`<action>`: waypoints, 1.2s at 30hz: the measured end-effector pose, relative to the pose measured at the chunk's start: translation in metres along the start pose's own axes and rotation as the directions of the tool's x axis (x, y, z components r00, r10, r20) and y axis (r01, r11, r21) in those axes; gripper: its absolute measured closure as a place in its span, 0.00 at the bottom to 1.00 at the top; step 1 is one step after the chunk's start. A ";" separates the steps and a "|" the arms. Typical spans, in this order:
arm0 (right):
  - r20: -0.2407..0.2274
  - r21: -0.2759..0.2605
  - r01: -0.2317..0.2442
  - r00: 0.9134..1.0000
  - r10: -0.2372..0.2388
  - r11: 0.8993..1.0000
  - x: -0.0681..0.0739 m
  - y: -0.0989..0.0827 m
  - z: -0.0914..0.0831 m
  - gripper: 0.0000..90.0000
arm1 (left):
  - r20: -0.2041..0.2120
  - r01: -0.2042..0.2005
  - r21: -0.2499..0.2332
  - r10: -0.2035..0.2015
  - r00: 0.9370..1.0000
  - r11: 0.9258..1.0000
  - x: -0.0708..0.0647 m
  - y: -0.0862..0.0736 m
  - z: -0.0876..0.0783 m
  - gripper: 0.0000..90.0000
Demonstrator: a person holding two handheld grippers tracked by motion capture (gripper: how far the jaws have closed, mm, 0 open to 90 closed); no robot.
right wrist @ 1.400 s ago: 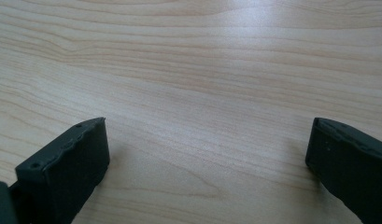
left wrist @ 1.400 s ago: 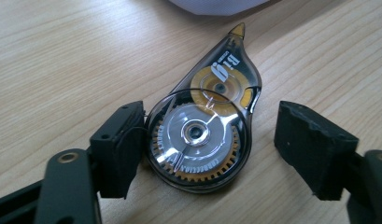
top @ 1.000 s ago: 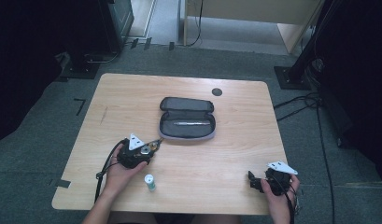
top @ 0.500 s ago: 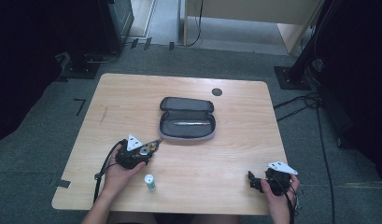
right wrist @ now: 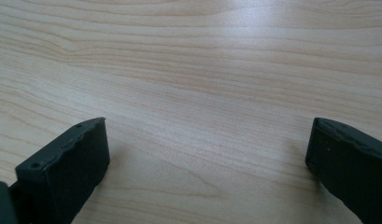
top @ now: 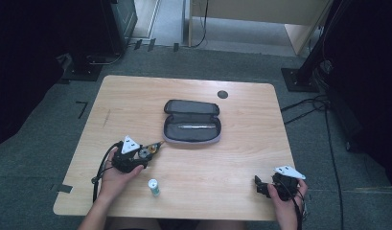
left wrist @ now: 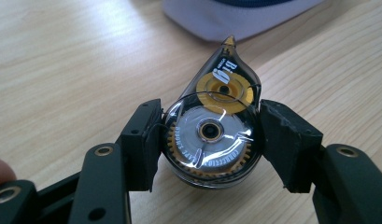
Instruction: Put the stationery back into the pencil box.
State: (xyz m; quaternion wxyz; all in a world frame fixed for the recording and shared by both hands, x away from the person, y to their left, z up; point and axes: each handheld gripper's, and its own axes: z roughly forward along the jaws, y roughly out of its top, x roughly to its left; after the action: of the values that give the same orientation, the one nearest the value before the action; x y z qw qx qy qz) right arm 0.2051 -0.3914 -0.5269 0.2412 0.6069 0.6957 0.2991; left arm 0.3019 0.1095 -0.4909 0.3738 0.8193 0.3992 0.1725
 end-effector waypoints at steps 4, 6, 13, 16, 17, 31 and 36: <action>0.000 0.000 0.000 1.000 0.000 1.000 0.000 0.000 0.000 0.00 | 0.008 -0.014 -0.015 0.014 1.000 1.000 -0.001 0.011 -0.005 0.47; 0.000 0.000 0.000 1.000 0.000 1.000 0.000 0.000 0.000 0.00 | 0.018 -0.011 -0.028 0.011 1.000 1.000 -0.002 0.017 -0.006 0.47; 0.000 -0.002 0.000 1.000 0.000 1.000 0.000 0.000 0.000 0.00 | 0.062 -0.019 -0.045 0.022 0.998 0.999 -0.007 0.037 0.001 0.47; 0.000 -0.002 0.000 1.000 0.000 1.000 0.000 0.000 0.000 0.00 | 0.073 -0.038 -0.036 0.040 0.997 0.999 -0.010 0.046 0.008 0.47; 0.000 -0.002 0.001 1.000 -0.001 1.000 0.000 0.000 0.000 0.00 | 0.078 -0.039 -0.035 0.041 0.996 0.999 -0.010 0.049 0.011 0.47; 0.000 -0.002 0.001 1.000 -0.001 1.000 0.000 0.000 0.000 0.00 | 0.111 -0.060 -0.026 0.062 0.992 0.998 -0.011 0.088 0.043 0.47; 0.000 -0.002 0.001 1.000 -0.001 1.000 0.000 0.000 0.000 0.00 | 0.128 -0.048 -0.024 0.051 0.990 0.999 -0.009 0.099 0.054 0.47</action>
State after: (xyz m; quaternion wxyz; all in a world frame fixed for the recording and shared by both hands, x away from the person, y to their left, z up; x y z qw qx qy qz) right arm 0.2051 -0.3915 -0.5271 0.2416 0.6065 0.6957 0.2998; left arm 0.3796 0.0373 -0.4523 0.4030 0.8343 0.3519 0.1329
